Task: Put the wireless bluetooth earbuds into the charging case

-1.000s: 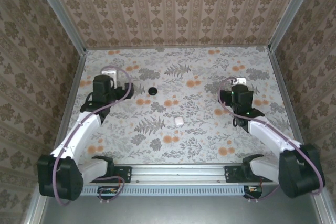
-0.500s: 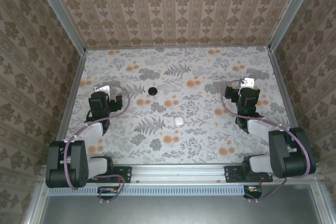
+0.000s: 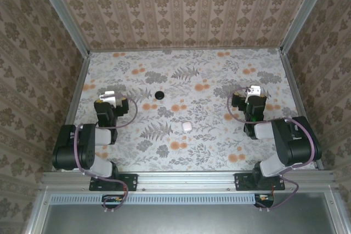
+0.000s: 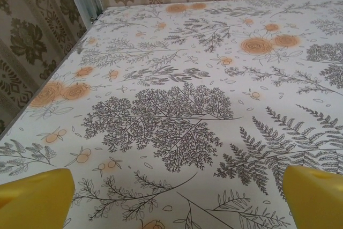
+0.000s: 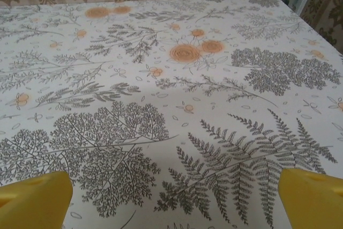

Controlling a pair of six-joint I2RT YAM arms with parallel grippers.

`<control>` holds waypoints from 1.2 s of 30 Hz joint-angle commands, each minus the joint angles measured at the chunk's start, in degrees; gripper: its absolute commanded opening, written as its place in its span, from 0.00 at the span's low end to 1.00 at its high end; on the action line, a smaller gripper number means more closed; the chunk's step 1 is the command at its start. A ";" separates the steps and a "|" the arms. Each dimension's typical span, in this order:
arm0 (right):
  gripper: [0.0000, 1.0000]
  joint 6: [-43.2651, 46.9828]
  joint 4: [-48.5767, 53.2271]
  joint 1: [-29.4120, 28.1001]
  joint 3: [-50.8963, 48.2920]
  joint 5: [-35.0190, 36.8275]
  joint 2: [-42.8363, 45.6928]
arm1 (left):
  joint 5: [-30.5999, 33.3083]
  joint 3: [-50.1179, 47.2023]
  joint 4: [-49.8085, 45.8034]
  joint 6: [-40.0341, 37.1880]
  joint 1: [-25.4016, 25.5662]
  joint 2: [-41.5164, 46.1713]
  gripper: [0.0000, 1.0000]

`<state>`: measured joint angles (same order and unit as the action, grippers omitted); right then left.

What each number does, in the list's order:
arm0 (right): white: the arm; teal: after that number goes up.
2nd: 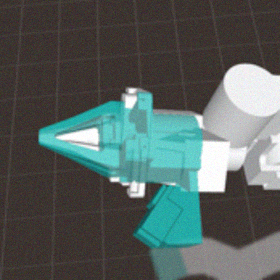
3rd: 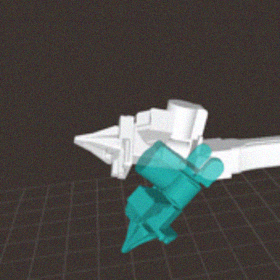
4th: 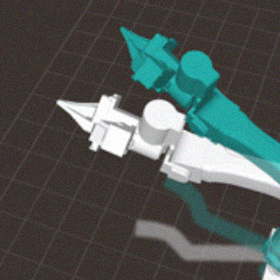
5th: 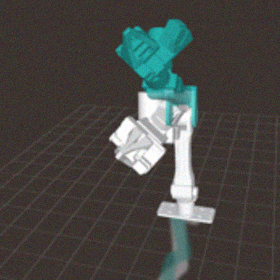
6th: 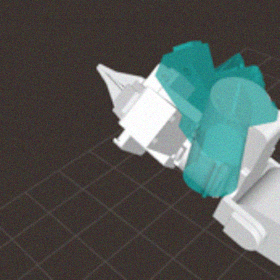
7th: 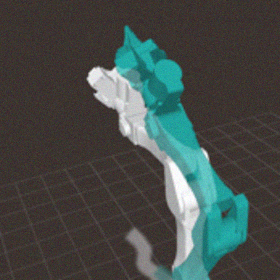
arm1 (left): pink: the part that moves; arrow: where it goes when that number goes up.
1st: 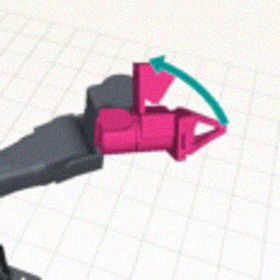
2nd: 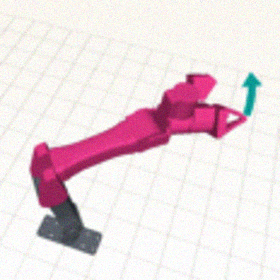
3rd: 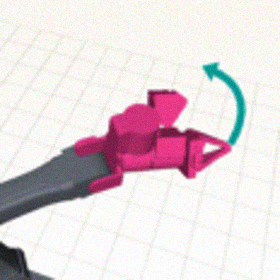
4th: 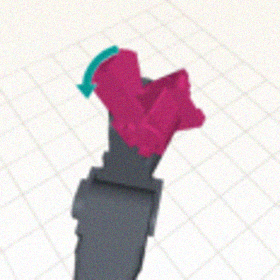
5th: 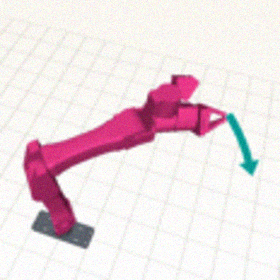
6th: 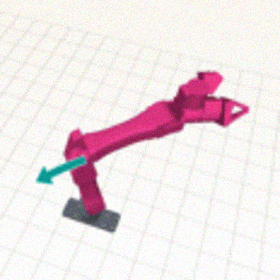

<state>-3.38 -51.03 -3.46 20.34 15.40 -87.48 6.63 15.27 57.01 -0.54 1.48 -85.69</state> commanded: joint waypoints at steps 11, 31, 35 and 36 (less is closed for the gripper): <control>1.00 -0.49 -1.00 0.34 1.54 0.25 -0.40 | -3.06 7.18 -6.70 -3.64 1.18 -2.35 1.00; 1.00 -0.14 0.13 0.30 2.43 -0.58 -0.75 | -5.44 7.93 -8.20 -2.98 0.08 -2.34 1.00; 1.00 -0.05 -0.12 0.34 2.08 -1.16 -0.42 | -5.67 8.02 -8.36 -2.98 0.02 -2.35 1.00; 1.00 -0.02 -0.28 0.39 1.99 -1.20 -0.43 | -5.63 8.00 -8.32 -2.99 0.01 -2.33 1.00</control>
<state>-3.36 -50.92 -3.46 21.34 15.27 -87.50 2.07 22.31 48.73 -2.85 2.09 -88.14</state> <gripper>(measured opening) 0.999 0.997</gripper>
